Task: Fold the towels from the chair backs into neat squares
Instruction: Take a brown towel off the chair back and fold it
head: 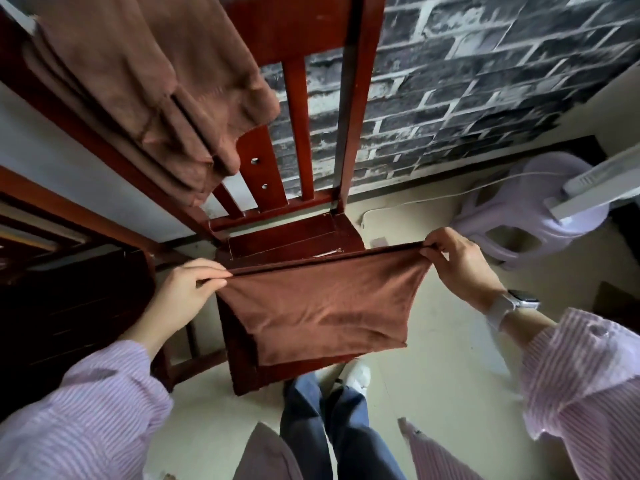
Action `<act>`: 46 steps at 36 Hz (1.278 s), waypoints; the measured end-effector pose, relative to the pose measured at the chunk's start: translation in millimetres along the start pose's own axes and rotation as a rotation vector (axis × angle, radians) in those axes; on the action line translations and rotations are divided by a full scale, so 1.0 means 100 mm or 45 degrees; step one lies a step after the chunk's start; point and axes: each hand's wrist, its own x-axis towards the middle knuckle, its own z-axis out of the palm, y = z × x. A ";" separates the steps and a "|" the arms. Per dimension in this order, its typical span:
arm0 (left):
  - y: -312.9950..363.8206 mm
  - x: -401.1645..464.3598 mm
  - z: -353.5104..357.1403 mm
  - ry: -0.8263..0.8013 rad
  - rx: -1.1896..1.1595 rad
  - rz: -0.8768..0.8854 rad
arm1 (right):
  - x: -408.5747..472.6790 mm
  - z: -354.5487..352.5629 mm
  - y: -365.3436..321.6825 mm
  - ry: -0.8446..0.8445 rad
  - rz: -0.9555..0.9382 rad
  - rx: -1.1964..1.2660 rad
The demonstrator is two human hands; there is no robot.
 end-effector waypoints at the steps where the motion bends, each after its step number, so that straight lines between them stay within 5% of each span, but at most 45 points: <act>1: 0.04 -0.01 -0.06 0.002 0.017 0.014 | 0.00 -0.08 -0.04 0.010 -0.032 -0.015; 6: 0.29 -0.01 -0.37 0.131 0.055 0.088 | 0.08 -0.46 -0.23 0.096 -0.291 -0.134; 21: 0.98 -0.09 -1.12 0.397 0.036 0.134 | 0.26 -1.25 -0.73 0.367 -0.572 -0.282; 25: 1.10 -0.11 -1.20 0.493 0.077 0.086 | 0.29 -1.36 -0.78 0.437 -0.591 -0.278; 36: 1.02 -0.21 -1.19 0.350 0.027 0.057 | 0.29 -1.36 -0.75 0.301 -0.570 -0.278; 42: 0.95 -0.24 -1.06 0.288 0.329 0.143 | 0.28 -1.19 -0.67 0.238 -0.489 -0.359; 46: 0.90 -0.20 -0.92 0.425 0.412 0.110 | 0.33 -1.03 -0.68 0.232 -0.418 -0.381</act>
